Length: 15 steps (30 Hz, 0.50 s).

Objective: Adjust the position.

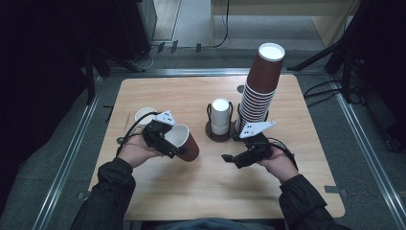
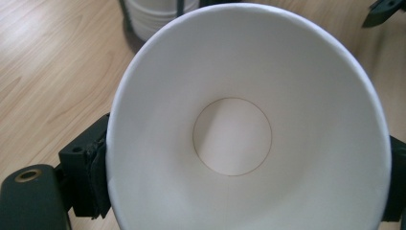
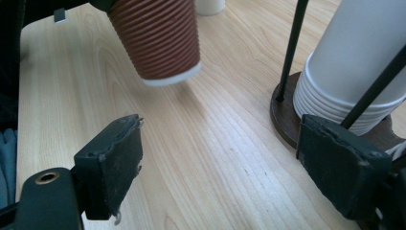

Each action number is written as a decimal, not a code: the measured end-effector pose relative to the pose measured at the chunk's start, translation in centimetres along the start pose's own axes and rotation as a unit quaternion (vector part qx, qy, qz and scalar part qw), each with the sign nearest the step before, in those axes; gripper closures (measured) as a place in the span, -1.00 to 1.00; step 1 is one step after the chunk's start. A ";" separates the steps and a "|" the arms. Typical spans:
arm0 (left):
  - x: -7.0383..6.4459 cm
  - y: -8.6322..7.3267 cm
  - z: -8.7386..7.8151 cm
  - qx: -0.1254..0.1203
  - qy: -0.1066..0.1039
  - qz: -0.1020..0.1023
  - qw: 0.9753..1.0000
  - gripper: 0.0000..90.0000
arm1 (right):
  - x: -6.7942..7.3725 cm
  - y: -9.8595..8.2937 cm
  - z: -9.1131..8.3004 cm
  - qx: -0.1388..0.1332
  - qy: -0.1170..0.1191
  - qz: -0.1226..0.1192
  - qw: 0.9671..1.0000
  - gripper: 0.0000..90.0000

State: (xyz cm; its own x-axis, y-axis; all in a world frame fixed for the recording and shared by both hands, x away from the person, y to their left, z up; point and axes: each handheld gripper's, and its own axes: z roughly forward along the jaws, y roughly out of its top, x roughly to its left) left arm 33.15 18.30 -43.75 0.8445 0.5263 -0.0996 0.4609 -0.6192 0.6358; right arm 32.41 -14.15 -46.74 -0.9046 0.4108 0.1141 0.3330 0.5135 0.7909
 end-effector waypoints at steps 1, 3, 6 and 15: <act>0.1 -0.2 -0.1 0.002 0.004 -0.002 1.000 -0.81 | -0.1 0.0 0.0 0.000 0.000 0.001 1.000 -0.64; 0.4 -0.6 -0.3 0.007 0.012 -0.006 1.000 -0.81 | -0.3 -0.1 -0.1 0.003 -0.002 0.003 1.000 -0.64; 0.6 -1.1 -0.4 0.012 0.016 -0.012 1.000 -0.81 | -0.6 -0.2 -0.1 0.005 -0.009 0.007 1.000 -0.64; 1.5 -2.6 -1.8 0.019 0.040 -0.022 0.999 -0.81 | -1.2 -0.4 -0.2 0.009 -0.014 0.015 1.000 -0.63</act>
State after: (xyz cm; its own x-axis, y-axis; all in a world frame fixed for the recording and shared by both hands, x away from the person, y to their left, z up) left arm 32.75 21.76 -44.13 0.7995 0.5973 -0.0640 0.5080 -0.6152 0.6029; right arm 33.26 -15.00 -47.10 -0.8869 0.4461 0.1202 0.3640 0.5144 0.7765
